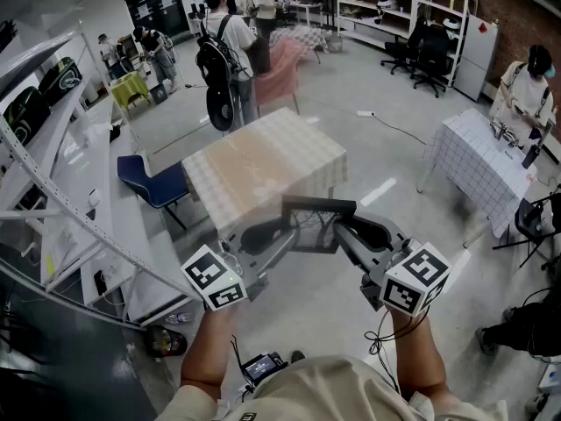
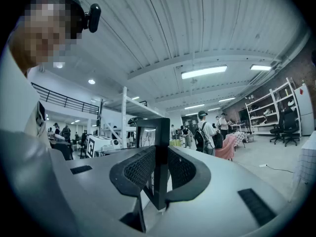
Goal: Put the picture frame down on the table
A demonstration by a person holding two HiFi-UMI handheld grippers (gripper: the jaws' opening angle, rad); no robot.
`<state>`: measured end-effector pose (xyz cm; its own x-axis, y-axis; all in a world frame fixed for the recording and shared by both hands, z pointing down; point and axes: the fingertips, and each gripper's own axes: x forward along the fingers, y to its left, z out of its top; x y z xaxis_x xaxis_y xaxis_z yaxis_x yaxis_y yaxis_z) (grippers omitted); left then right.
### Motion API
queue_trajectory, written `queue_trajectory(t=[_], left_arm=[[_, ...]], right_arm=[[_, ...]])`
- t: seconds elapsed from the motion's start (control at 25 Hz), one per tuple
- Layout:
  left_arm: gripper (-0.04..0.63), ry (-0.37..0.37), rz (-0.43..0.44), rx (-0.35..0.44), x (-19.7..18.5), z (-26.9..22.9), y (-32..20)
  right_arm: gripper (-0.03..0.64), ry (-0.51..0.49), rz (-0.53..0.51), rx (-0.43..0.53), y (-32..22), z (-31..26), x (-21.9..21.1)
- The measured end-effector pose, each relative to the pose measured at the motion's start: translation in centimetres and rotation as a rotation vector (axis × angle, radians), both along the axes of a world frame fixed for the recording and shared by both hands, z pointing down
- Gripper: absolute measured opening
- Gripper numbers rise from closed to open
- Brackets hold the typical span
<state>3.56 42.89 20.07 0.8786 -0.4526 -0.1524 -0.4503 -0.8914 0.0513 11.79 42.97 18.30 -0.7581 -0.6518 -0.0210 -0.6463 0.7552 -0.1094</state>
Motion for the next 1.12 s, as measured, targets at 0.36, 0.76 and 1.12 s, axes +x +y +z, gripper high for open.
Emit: queue_trajectory(t=[0.36,0.76,1.12], left_arm=[[0.090,0.003,0.018,-0.006,-1.6,0.6,-0.4],[0.089,0.012,0.027,-0.022,-3.2,1.5,-1.7],[0.089,0.027,0.051,-0.029,-3.9,1.6,-2.6]], right_arm=[[0.078,0.003,0.016,-0.006,-0.3,0.7,-1.6],[0.078,-0.004,0.036,-0.026,-1.6,1.5,-3.2],[0.078,0.013,0.057,-0.028,-2.3,1.4,-3.9]])
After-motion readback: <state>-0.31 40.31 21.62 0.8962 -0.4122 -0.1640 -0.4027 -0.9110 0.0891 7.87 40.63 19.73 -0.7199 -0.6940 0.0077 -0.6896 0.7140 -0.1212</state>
